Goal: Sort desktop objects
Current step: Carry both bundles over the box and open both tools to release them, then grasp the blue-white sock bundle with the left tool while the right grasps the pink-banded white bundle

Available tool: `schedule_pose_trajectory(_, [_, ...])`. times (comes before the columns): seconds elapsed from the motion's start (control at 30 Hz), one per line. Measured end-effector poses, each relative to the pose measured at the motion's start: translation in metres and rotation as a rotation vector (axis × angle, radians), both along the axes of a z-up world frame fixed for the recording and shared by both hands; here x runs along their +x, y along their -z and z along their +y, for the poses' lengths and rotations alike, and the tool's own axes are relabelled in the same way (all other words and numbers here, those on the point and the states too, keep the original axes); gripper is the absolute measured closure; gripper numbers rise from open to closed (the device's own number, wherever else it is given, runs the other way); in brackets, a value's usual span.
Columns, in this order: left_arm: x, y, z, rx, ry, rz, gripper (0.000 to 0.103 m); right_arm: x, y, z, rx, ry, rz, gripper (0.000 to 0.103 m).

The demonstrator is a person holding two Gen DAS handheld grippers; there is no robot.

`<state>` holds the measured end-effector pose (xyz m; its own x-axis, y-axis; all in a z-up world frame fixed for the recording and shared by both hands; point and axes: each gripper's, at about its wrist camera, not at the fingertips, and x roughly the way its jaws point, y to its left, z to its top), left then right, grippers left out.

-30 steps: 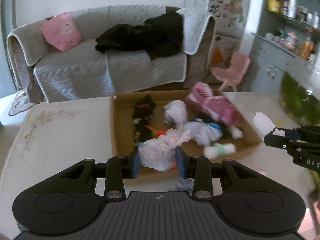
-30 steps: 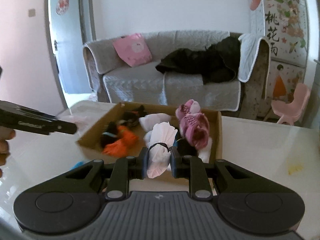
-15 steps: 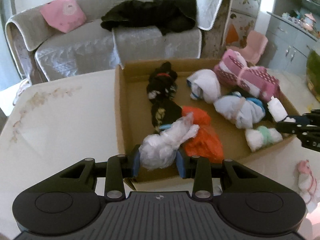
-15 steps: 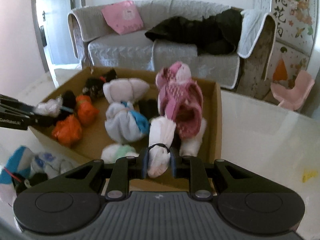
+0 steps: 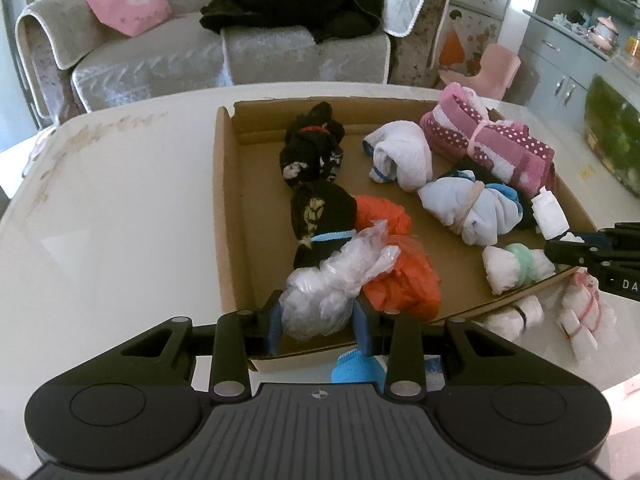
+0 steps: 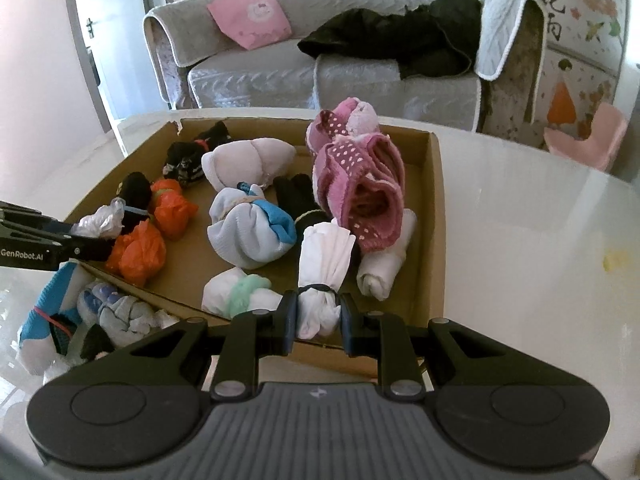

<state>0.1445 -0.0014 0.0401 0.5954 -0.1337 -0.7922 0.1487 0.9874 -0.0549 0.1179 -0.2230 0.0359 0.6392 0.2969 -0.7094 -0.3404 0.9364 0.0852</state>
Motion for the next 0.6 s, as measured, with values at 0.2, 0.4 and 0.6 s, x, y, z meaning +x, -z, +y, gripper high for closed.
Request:
schedule_pose_trajectory(0.2, [-0.035,-0.001,-0.002,-0.005,0.006,-0.002,0.060,-0.034,0.001,-0.007,0.051,0.022,0.017,0.081])
schedule_pose_trajectory(0.4, [-0.043,-0.007,-0.003,0.012,0.012,-0.014,0.050,-0.027,-0.006,-0.004,0.023,0.030,-0.007,0.070])
schedule_pose_trajectory(0.6, [-0.054,-0.039,0.007,-0.011,-0.018,-0.116,0.024,-0.026,-0.028,-0.011,0.057,0.056,-0.088,0.050])
